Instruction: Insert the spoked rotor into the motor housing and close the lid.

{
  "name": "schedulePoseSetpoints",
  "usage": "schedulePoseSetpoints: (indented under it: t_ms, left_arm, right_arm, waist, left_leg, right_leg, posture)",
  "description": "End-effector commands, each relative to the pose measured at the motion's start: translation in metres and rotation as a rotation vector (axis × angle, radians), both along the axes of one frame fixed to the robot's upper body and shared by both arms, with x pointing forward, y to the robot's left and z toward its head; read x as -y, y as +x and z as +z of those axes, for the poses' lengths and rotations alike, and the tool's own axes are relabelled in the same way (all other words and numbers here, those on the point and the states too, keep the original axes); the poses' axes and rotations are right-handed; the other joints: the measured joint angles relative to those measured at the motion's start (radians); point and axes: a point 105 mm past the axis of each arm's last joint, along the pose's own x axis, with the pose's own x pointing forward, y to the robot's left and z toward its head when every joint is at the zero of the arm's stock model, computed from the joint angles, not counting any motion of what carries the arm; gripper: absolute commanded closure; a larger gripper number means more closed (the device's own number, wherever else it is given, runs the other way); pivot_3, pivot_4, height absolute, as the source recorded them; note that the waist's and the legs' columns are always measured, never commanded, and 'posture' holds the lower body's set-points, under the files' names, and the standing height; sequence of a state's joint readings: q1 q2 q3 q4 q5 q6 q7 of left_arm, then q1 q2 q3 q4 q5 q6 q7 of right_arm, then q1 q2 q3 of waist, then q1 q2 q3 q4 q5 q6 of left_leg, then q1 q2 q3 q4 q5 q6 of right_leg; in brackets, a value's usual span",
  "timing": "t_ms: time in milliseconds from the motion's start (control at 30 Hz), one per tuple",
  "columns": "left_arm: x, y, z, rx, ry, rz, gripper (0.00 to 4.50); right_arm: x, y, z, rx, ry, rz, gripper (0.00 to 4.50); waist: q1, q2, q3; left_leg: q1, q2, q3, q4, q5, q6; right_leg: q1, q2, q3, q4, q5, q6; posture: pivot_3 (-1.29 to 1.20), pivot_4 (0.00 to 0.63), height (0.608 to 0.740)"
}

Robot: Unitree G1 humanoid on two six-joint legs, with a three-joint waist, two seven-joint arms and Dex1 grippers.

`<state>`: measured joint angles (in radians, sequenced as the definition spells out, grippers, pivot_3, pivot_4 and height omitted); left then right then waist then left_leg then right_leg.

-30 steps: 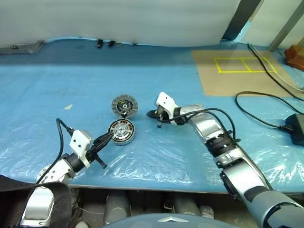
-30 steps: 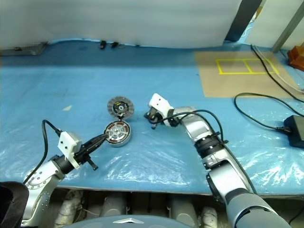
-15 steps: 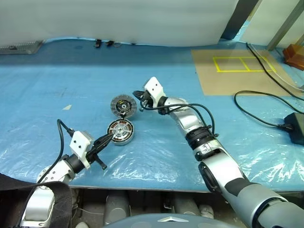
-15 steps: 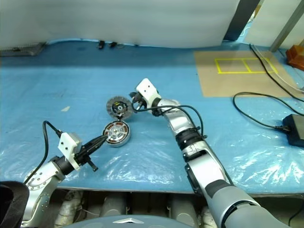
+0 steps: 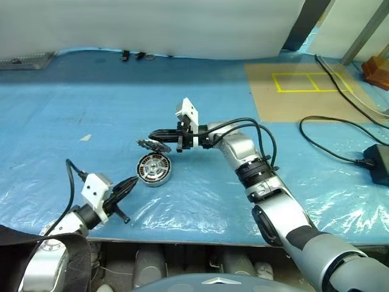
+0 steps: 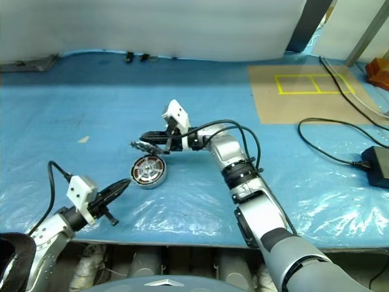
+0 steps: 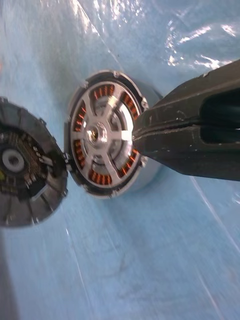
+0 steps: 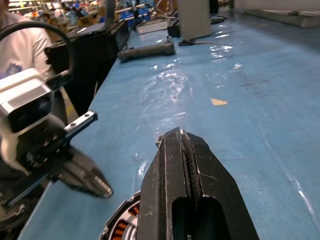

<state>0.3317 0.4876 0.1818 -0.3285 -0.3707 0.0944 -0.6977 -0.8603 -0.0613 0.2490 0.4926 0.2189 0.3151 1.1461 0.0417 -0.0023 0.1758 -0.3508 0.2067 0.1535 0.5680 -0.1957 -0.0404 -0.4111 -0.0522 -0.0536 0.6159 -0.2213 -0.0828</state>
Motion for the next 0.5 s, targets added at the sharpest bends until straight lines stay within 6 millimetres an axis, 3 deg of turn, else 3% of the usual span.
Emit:
schedulePoseSetpoints:
  t_ms: [33,200,500]
  left_arm:
    - [-0.017,-0.003,0.013,0.043,0.023,0.036,4.50]
    - [-0.029,-0.006,0.014,0.039,0.040,0.053,4.50]
    - [-0.013,0.001,0.013,0.045,0.021,0.013,4.50]
  right_arm:
    - [-0.004,-0.016,-0.006,0.055,-0.042,0.089,4.47]
    - [-0.007,-0.022,-0.023,0.113,-0.108,0.095,4.47]
    - [-0.007,-0.024,-0.055,0.190,-0.230,0.081,4.47]
  waist:
    - [0.000,0.000,0.000]
    - [0.000,0.000,0.000]
    - [0.001,0.000,0.000]
  left_leg:
    - [0.000,0.000,0.000,0.000,0.000,0.000]
    - [0.000,0.000,0.000,0.000,0.000,0.000]
    - [0.001,0.000,-0.001,0.000,0.000,0.000]
  right_leg:
    - [0.000,0.000,0.000,0.000,0.000,0.000]
    - [0.000,0.000,0.000,0.000,0.000,0.000]
    - [0.001,0.000,0.000,0.000,0.000,0.000]
  posture:
    - [0.00,0.150,0.740]
    - [0.00,0.150,0.740]
    - [0.00,0.150,0.740]
